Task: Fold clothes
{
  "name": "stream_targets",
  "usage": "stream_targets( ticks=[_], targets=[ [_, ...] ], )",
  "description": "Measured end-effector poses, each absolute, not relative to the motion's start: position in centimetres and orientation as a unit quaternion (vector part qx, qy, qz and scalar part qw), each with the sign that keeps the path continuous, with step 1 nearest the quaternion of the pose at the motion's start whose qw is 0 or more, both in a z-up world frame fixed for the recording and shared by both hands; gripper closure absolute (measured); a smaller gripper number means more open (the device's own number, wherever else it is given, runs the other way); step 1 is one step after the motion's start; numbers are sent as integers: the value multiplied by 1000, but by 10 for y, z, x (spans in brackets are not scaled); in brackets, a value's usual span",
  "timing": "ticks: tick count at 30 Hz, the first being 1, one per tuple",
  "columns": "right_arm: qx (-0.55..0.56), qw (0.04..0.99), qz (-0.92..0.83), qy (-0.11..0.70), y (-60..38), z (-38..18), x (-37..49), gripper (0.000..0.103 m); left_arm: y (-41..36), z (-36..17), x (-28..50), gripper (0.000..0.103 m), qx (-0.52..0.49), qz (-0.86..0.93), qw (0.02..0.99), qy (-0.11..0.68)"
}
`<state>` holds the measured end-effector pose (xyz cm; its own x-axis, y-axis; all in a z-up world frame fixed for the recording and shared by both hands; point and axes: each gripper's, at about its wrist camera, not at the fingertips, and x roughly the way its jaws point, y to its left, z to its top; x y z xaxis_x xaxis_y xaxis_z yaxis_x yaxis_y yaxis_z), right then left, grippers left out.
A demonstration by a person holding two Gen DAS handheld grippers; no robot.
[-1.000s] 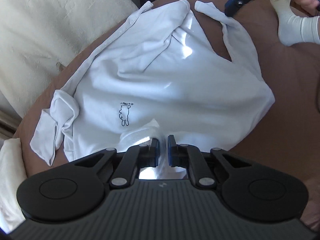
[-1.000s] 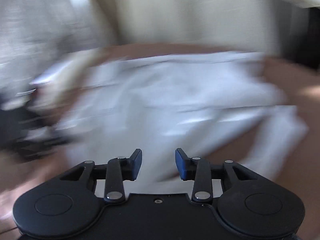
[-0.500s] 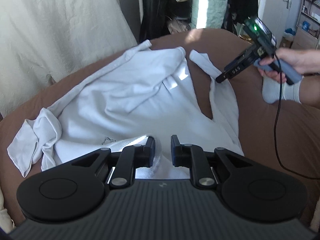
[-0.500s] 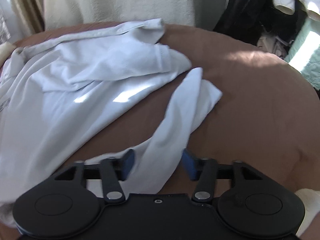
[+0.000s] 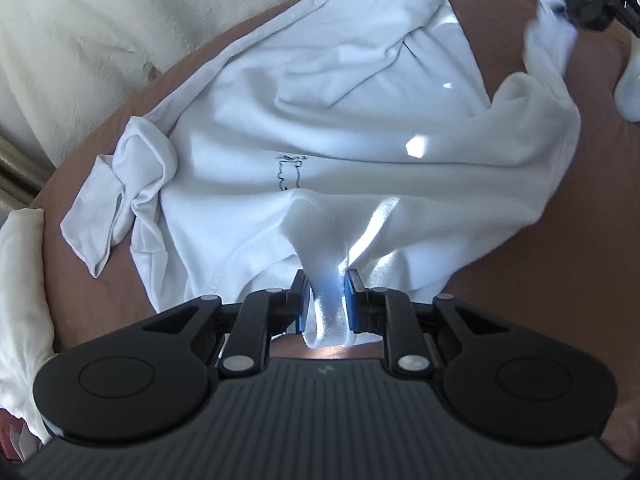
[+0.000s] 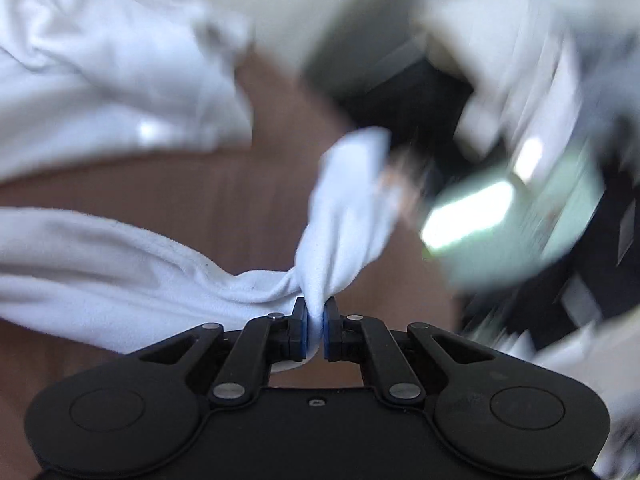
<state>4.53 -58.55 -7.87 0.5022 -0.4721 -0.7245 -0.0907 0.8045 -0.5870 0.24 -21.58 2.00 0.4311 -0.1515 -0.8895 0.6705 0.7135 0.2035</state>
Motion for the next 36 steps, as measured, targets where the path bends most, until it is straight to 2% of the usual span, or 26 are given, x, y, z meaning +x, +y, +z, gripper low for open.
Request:
stream_targets(
  ticks=[2,3,4,6,12,15,17,18,21,24,25,27,30,32,36],
  targets=[
    [-228,825,-125,501,-604,-77,45,93,-214,23,4,85,277,-252,804,462],
    [-197,828,-128,509,-614,-77,44,84,-212,27,5,84,272,-249,810,456],
    [-167,831,-133,514,-623,-76,44,59,-211,31,7,82,267,-247,816,450],
    [-169,850,-164,472,-630,-62,40,39,-207,42,10,82,261,-233,834,426],
    [-123,907,-146,375,-616,-26,33,38,-188,83,16,82,213,-205,895,334],
    [-101,920,-93,367,-601,-22,37,35,-200,75,12,78,222,-244,881,340],
    [-71,921,-38,381,-594,-25,41,35,-208,70,9,67,227,-271,870,344],
    [-54,919,-6,391,-590,-28,44,35,-212,68,7,66,229,-284,865,346],
    [-104,902,52,415,-570,-42,53,36,-231,53,-2,65,269,-288,845,361],
    [-176,894,69,407,-552,-33,50,36,-244,46,0,62,261,-296,807,439],
    [-166,893,77,410,-553,-22,51,36,-249,45,1,62,260,-301,792,463],
    [-143,893,93,417,-553,-1,55,36,-259,54,-7,62,310,-278,786,456],
    [-69,894,102,430,-558,38,54,35,-264,79,-18,62,329,-247,799,439],
    [-60,892,94,438,-561,64,48,36,-265,96,-26,61,325,-237,804,439],
    [-27,893,75,444,-577,113,34,35,-271,124,-48,57,387,-204,804,403]
  ],
)
